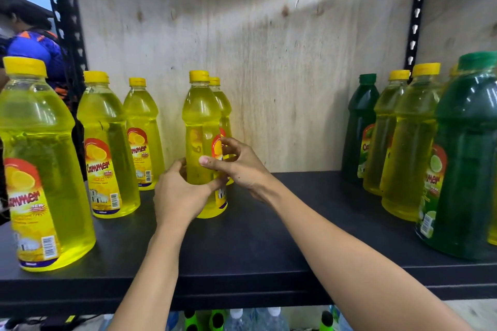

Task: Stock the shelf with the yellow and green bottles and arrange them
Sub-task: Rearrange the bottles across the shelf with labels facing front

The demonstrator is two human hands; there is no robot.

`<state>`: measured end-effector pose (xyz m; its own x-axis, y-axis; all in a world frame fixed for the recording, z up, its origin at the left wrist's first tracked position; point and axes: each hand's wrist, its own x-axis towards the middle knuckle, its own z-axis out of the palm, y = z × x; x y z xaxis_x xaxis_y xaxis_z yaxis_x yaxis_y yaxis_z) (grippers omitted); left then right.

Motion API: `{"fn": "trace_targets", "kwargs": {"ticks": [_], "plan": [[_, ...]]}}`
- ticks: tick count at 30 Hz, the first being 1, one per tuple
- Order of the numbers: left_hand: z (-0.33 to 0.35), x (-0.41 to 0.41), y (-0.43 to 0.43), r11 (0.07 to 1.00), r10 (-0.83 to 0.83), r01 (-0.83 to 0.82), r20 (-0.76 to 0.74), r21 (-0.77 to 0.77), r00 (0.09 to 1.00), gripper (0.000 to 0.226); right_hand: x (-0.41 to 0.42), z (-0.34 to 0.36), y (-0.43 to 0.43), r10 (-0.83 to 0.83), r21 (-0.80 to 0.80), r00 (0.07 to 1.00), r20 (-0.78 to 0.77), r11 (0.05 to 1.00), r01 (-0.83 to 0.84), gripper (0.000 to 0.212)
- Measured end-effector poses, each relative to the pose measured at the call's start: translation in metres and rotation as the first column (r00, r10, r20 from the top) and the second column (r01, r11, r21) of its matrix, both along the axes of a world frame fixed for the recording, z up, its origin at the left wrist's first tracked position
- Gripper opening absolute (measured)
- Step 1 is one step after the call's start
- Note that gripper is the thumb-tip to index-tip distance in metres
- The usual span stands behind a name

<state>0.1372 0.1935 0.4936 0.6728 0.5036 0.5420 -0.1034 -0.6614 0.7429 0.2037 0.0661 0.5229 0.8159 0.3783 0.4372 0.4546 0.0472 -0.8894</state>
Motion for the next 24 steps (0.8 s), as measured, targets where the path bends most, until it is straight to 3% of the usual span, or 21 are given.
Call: {"fn": "trace_targets", "kwargs": {"ticks": [3,7,14,18,21,24], "plan": [[0.001,-0.003,0.005,0.99,-0.078,0.079,0.011,-0.115,0.997,0.096,-0.001,0.002,-0.001,0.027,0.004,0.999,-0.034,1.0,-0.027,0.068],[0.003,-0.002,0.013,0.955,-0.171,0.17,0.016,-0.241,0.985,0.11,0.003,0.006,-0.01,0.221,0.126,0.954,-0.2,0.972,-0.199,0.044],[0.009,-0.005,0.034,0.837,-0.416,0.387,0.01,-0.388,0.909,0.113,0.0,0.0,-0.005,0.058,-0.012,0.995,-0.077,0.998,-0.059,0.067],[0.004,-0.009,0.041,0.817,-0.421,0.409,0.065,-0.406,0.905,0.092,-0.002,-0.007,0.011,-0.045,-0.058,0.999,0.023,0.997,0.046,0.076],[-0.001,-0.008,0.039,0.858,-0.407,0.394,0.031,-0.329,0.913,0.073,-0.004,-0.008,0.018,-0.08,-0.046,0.996,0.032,0.996,0.081,0.08],[-0.005,-0.009,0.037,0.923,-0.372,0.36,-0.072,-0.133,0.926,0.089,-0.002,-0.007,0.014,-0.064,-0.083,0.998,0.016,0.994,0.065,0.078]]}}
